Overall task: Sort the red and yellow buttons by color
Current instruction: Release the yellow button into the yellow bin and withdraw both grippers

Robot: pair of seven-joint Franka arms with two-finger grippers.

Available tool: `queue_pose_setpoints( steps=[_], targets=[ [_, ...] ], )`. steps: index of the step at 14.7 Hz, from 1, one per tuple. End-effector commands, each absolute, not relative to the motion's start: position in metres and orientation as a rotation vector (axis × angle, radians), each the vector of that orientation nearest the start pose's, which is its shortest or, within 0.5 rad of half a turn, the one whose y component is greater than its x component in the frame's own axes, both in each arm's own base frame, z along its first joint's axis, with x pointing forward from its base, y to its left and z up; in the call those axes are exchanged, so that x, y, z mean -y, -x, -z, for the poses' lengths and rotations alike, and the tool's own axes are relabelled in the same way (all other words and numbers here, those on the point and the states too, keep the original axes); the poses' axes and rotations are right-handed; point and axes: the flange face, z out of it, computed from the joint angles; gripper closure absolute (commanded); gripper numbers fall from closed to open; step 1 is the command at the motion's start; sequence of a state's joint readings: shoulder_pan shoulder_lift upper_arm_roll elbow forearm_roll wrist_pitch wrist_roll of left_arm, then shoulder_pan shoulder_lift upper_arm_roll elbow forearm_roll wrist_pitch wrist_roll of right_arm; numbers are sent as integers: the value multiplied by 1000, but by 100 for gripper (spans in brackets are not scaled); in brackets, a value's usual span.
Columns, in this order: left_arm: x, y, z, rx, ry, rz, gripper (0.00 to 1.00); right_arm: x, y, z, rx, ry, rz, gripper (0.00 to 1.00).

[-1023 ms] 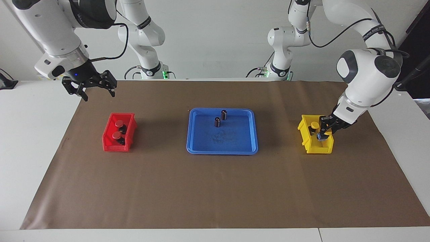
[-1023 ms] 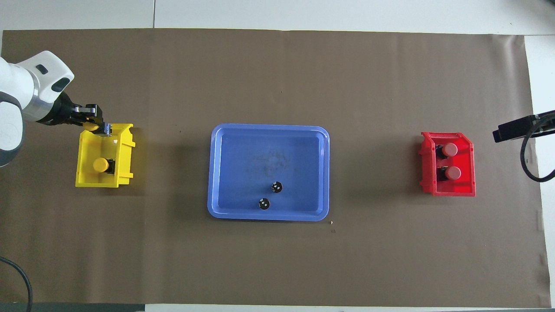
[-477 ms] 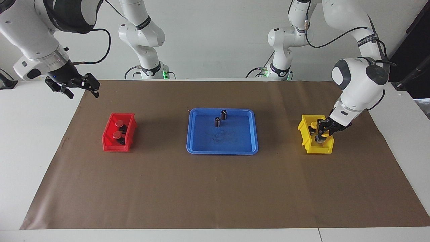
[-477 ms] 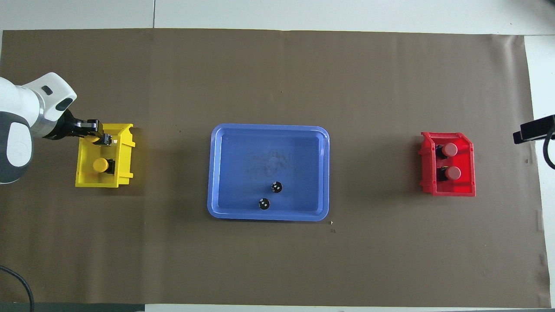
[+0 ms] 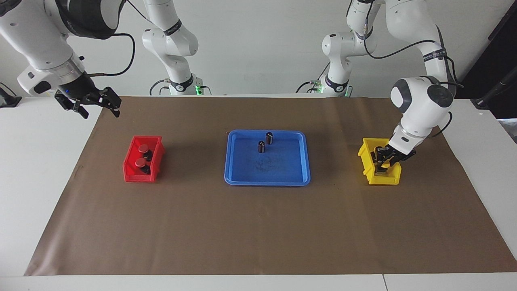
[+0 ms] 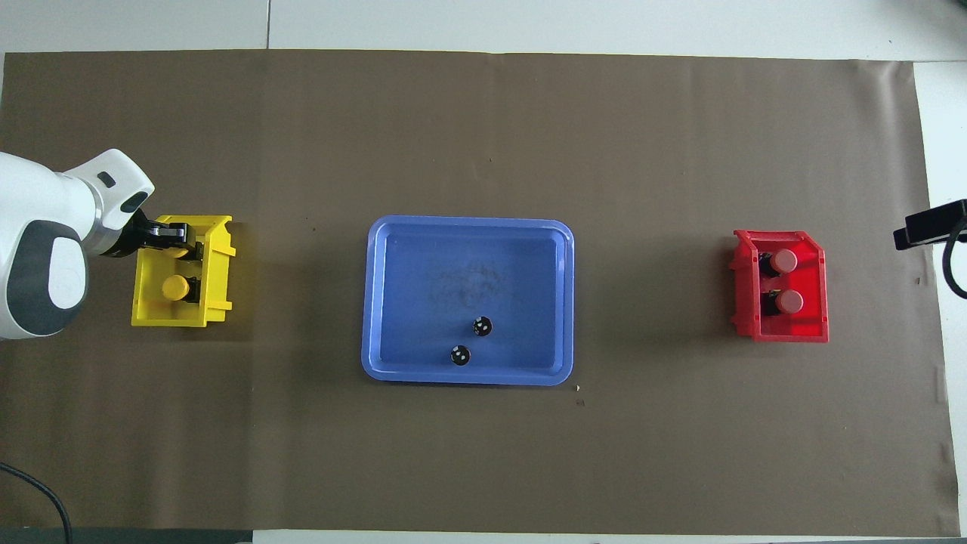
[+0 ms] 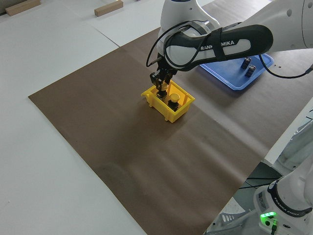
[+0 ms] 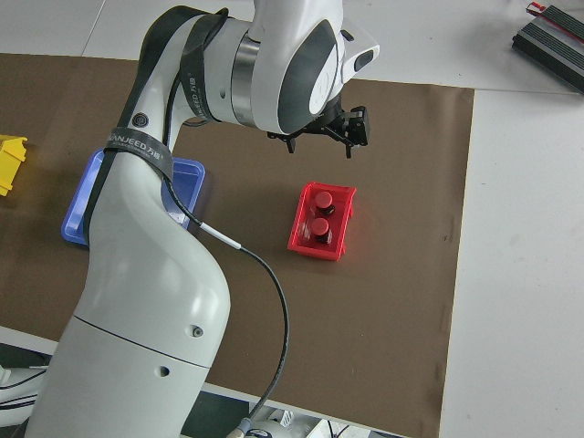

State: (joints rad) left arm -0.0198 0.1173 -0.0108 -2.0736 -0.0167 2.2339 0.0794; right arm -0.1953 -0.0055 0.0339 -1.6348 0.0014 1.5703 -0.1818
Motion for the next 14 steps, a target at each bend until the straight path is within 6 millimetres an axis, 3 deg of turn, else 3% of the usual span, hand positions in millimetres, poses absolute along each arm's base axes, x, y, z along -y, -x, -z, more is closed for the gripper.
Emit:
queue_pose_setpoints(
  steps=[1, 3, 5, 7, 9, 12, 14],
  targets=[
    [16, -574, -388, -156, 3166, 109, 37, 86, -542, -602, 20, 3153, -77, 0],
    [18, -583, -417, -140, 3190, 84, 34, 84, -542, -601, 23, 3153, -79, 0],
    [20, -597, -480, -160, 3203, 51, 0, 80, -543, -606, -6, 3152, -71, 0],
    [20, -600, -541, -176, 3207, 39, 0, 77, -545, -606, -33, 3152, -71, 0],
    [22, -599, -588, -188, 3196, 96, 0, 71, -545, -606, -17, 3149, -92, 0],
    [23, -582, -632, -210, 3174, -3, 0, 70, -547, -608, -14, 3151, -80, 0],
    [24, -578, -638, -219, 3173, -27, 0, 70, -546, -608, -14, 3152, -87, 0]
  ],
)
